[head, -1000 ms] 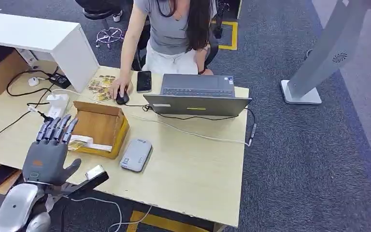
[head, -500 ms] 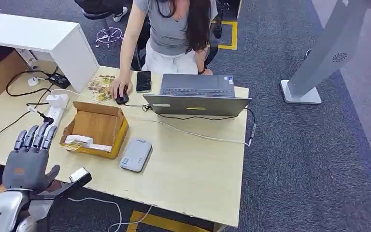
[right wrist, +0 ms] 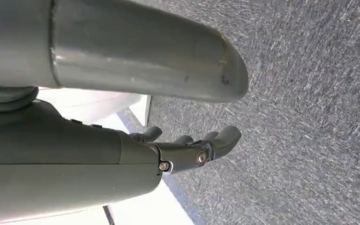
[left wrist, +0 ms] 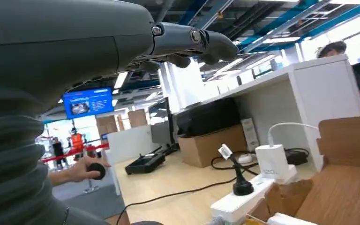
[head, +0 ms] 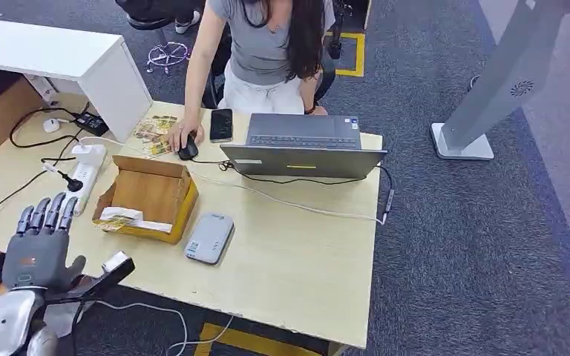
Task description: Pass the card to the sensor for recognition and then transmit it.
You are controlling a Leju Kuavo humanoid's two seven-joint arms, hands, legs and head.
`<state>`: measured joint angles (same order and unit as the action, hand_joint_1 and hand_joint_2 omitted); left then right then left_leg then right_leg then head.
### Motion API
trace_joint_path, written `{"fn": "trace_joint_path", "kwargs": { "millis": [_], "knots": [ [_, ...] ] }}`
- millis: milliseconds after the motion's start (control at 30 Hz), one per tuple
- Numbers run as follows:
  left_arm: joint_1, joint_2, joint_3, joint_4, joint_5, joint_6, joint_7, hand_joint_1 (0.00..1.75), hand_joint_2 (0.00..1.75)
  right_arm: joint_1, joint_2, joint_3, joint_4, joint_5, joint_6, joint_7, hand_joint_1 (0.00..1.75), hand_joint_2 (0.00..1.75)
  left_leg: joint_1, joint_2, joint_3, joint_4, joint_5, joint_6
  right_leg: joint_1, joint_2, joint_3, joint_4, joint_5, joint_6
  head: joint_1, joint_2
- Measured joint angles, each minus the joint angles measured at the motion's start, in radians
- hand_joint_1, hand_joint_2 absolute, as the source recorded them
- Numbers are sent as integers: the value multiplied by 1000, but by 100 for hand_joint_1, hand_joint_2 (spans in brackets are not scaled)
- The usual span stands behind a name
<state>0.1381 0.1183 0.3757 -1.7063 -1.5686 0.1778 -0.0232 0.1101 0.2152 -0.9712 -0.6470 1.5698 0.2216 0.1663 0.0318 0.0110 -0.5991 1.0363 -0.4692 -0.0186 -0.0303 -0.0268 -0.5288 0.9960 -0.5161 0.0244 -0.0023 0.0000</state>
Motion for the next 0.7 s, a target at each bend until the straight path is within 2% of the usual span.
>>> {"fn": "trace_joint_path", "kwargs": {
  "millis": [233,500,700],
  "knots": [
    [-71,3,-113,38,-1,-40,91,0,175,-6,-8,8,8,0,-16,-2,0,0,0,0,0,0,0,0,0,0,0,0,0,0,0,0],
    [-141,-16,-220,95,-2,-62,116,0,175,-21,-24,24,35,0,-28,2,0,0,0,0,0,0,0,0,0,1,2,0,1,0,0,0],
    [-155,-25,-248,116,-2,-62,126,0,175,-22,-30,26,47,0,-30,2,0,0,0,1,0,0,0,0,0,1,1,0,1,0,0,0]
  ]
}}
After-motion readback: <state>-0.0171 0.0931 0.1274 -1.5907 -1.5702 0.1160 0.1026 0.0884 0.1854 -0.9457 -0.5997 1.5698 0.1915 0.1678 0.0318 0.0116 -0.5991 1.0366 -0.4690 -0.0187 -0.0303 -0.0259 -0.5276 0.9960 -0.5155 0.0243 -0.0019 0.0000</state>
